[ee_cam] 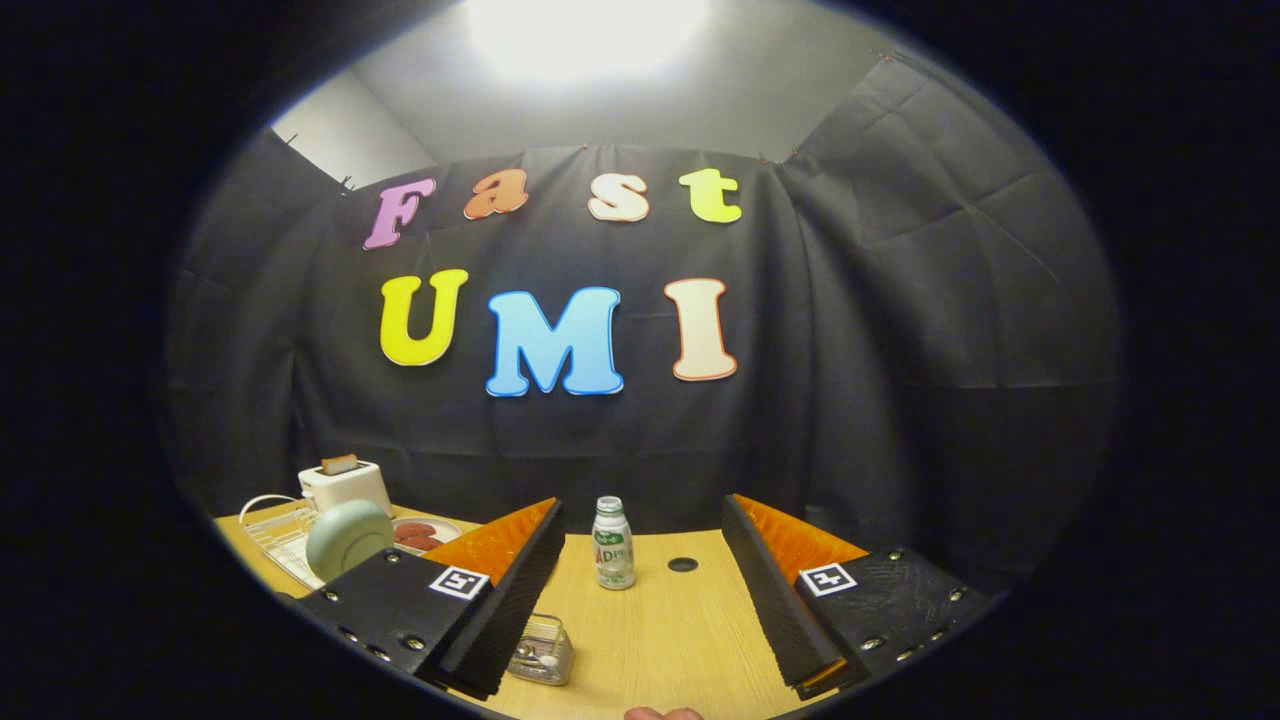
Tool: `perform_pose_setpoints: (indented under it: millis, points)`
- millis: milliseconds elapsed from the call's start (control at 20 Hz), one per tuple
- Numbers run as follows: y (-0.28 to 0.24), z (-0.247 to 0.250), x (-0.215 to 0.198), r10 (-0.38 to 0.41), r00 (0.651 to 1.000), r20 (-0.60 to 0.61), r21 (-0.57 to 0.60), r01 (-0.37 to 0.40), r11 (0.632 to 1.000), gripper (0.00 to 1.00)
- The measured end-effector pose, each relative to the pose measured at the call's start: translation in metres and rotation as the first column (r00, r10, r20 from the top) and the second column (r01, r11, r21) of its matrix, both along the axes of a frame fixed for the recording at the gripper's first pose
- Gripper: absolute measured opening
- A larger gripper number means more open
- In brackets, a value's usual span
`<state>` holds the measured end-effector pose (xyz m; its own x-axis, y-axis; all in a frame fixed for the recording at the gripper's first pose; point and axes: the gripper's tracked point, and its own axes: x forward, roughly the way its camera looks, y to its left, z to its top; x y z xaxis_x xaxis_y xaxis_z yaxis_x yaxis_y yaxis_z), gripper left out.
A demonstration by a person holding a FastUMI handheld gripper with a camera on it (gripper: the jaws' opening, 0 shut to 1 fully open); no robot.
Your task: Take the plate from the dish rack, then take the spoon from the basket and place it into the plate.
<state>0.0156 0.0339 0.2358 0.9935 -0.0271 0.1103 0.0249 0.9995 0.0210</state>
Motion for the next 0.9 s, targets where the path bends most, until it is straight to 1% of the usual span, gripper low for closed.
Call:
perform_pose_setpoints:
  millis: [300, 450, 550, 650, 750, 900]
  points:
    - [0.051, 0.054, 0.005, 0.034, 0.999, 0.003, 0.008, -0.034, 0.999, 0.97]
    - [0.088, 0.072, 0.013, 0.076, 0.997, -0.005, 0.013, -0.076, 0.997, 0.97]
    - [0.113, 0.075, 0.019, 0.101, 0.995, -0.028, 0.019, -0.1, 0.995, 0.97]
    - [0.137, 0.073, 0.027, 0.125, 0.989, -0.074, 0.019, -0.124, 0.992, 0.97]
    - [0.158, 0.066, 0.033, 0.139, 0.981, -0.132, 0.023, -0.138, 0.99, 0.97]
    - [0.188, 0.058, 0.042, 0.163, 0.969, -0.187, 0.046, -0.157, 0.987, 0.97]
